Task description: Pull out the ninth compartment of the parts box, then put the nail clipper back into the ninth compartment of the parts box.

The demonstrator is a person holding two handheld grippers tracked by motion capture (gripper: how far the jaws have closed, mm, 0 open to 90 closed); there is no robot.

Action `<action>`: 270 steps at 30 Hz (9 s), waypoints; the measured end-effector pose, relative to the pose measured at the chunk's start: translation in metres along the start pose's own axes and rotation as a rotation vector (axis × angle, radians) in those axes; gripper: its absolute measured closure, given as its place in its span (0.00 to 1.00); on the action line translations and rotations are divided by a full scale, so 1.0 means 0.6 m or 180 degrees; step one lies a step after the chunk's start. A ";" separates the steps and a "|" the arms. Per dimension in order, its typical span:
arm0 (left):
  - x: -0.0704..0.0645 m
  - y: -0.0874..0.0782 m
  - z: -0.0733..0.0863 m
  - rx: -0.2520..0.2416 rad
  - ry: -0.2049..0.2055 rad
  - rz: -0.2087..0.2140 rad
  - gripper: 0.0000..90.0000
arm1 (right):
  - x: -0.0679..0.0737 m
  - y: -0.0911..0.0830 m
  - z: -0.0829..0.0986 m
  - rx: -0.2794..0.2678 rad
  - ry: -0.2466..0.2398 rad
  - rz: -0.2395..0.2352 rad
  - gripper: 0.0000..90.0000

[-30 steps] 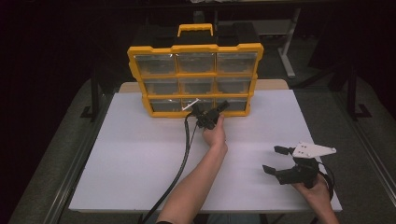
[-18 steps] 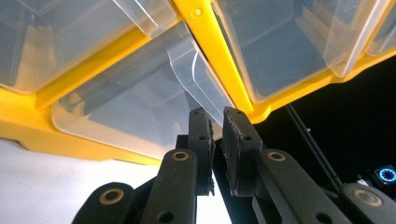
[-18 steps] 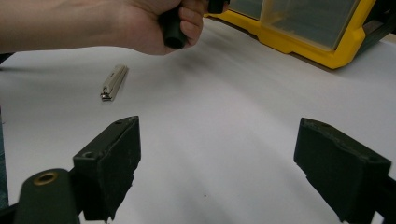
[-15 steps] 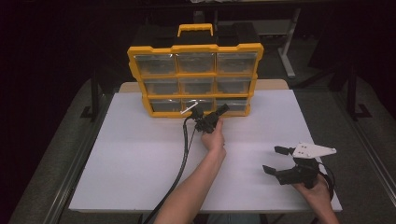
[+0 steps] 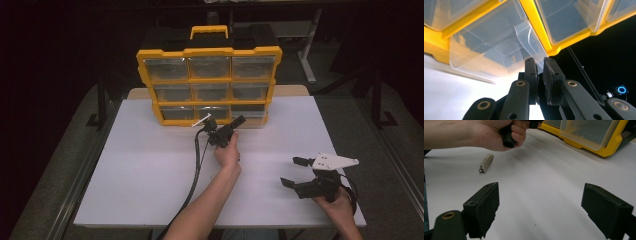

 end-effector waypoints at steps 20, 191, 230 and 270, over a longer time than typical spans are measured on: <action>-0.013 -0.022 0.014 0.0053 0.0023 0.0052 0.91 | 0.003 0.005 0.000 0.0019 -0.0014 -0.0004 0.15; -0.084 -0.020 -0.029 0.2831 0.3736 0.1042 0.61 | 0.014 0.014 0.005 0.0091 -0.0026 -0.0111 0.15; -0.118 -0.139 -0.093 0.2222 0.3636 0.0876 0.30 | 0.001 0.021 0.010 0.0116 0.0158 -0.0009 0.15; -0.072 -0.265 -0.091 0.1863 0.3434 0.0545 0.28 | 0.007 0.025 0.013 0.0132 0.0230 0.0011 0.15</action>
Point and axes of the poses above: each handheld gripper's, and its own axes: y roughly forward along the jaws, z roughly out of its underside, x roughly to its left, the point moved 9 cm from there along y, roughly forward along the jaws, and after that the axes turned 14 degrees about y, right-handed, at the moved point
